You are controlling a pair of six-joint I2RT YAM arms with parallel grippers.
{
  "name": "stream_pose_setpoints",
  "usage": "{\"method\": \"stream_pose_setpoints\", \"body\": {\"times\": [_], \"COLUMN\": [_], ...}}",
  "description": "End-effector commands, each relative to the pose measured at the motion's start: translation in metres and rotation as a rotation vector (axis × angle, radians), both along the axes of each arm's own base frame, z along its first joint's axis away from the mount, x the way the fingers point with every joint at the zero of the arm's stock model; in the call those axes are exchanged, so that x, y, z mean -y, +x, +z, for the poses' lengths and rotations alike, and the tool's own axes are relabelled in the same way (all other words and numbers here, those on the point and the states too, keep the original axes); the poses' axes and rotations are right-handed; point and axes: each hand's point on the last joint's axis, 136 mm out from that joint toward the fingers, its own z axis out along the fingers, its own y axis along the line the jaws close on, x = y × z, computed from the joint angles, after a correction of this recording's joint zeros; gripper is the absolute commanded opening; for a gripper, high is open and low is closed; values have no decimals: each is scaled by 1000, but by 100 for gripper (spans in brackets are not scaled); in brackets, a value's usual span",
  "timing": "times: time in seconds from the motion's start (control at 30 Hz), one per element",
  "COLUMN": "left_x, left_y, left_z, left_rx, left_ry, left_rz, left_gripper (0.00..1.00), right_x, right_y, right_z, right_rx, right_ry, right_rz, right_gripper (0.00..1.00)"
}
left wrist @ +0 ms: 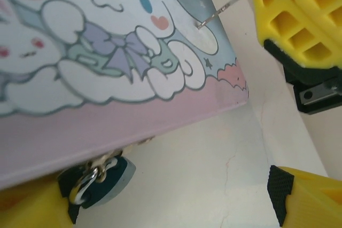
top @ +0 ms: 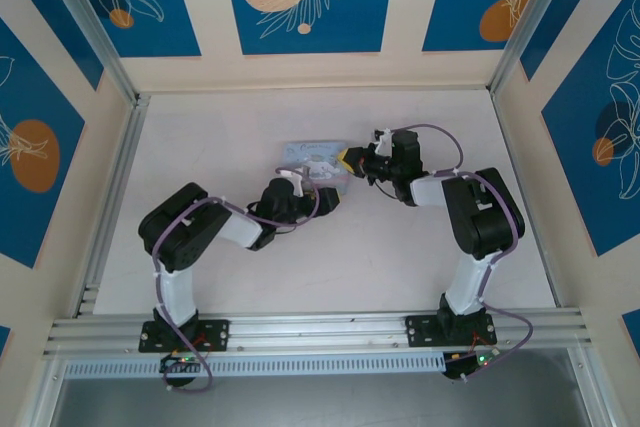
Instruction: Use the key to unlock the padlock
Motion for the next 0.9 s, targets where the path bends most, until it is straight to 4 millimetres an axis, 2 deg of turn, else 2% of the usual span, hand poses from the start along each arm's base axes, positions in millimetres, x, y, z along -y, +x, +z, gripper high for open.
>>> {"method": "stream_pose_setpoints", "body": {"times": [0.0,0.17,0.33,0.47,0.63,0.87], "left_x": [-2,-2,-8,-17,-15,-10], "left_y": [3,1,0,-4,-8,-2], "left_z": [-2,-7,-18,-32,-39,-41], "left_rx": [-24,-35,-56,-92,-79,-69], "left_ry": [-68,-44,-19,74,193,200], "left_rz": [32,52,127,208,208,213], "left_gripper": [88,87,79,71,66,58], "right_x": [-4,-5,-7,-8,-10,-11], "right_y": [5,3,2,3,4,4], "right_z": [3,-1,-4,-5,-5,-6], "right_rx": [13,6,-1,-6,-7,-10], "right_ry": [2,1,2,4,9,13], "right_rz": [-2,0,6,10,18,22], "right_gripper": [0,0,0,0,0,0]}}
